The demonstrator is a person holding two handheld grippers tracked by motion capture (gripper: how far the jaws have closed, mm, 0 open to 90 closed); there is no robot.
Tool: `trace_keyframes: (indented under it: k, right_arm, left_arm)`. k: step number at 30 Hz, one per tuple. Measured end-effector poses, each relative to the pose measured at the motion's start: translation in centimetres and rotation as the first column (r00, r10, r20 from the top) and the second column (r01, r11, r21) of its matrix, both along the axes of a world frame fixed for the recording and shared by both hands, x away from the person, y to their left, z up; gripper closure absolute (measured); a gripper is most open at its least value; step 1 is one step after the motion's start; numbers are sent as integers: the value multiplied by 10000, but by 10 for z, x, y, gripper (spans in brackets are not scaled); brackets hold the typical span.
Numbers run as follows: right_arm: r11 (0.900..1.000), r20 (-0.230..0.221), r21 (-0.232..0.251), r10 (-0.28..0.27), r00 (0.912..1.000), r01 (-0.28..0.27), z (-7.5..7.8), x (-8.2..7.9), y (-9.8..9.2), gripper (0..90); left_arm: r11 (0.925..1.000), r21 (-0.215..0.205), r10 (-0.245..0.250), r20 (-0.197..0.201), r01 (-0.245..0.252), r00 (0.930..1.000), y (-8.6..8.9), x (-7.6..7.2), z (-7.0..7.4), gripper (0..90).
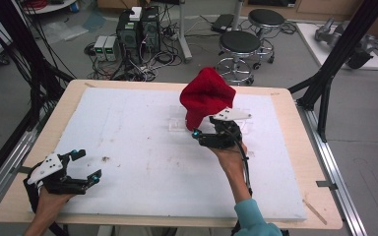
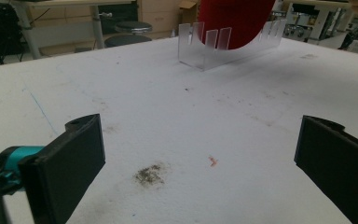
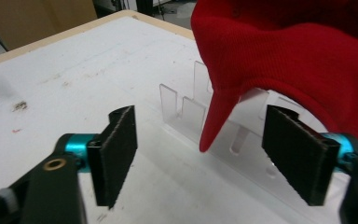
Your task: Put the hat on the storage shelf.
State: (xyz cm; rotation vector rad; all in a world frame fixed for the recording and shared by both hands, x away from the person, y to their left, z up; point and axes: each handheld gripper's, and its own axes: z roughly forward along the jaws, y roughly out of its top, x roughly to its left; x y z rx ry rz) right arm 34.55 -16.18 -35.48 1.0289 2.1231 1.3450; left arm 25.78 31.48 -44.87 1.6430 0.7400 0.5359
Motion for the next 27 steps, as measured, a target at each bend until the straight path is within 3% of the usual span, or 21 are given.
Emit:
trace_keyframes:
  k: [4,6,10,12,14,18,19,22,27]
  right_arm:
    - [9999,156,131,-4,9999,2,7,-19,-8,183]
    - [9990,903,354,256,9956,-289,4,-37,-22,175]
    - [9987,1061,452,204,9942,-253,-3,-53,-39,164]
    - [9967,1435,813,-51,9896,-66,-16,-72,-59,136]
    - [9953,1523,970,-159,9882,11,-22,-77,-64,121]
    - [9842,2000,1746,-650,9776,298,-51,-96,-85,111]
    - [9818,1944,1866,-711,9783,343,-56,-98,-88,106]
    - [9783,2186,2030,-877,9719,427,-67,-102,-92,105]
    - [9774,2271,2043,-1020,9685,550,-85,-105,-98,104]
  left_arm:
    - [10000,-10,-2,-2,2,10000,0,0,0,20]
    - [10000,-84,-40,-119,39,9999,0,-1,1,20]
    - [9999,-151,-34,31,34,10000,1,-3,2,20]
    - [9998,-182,33,106,-31,9999,2,-3,2,20]
    - [9998,-202,73,140,-70,9999,2,-4,1,20]
    - [9996,-201,180,325,-174,9993,2,-6,-1,20]
    - [9996,-201,180,325,-174,9993,2,-6,-1,20]
    - [9995,-174,271,517,-262,9983,2,-8,-1,20]
    - [9995,-57,313,583,-311,9978,0,-9,-1,20]
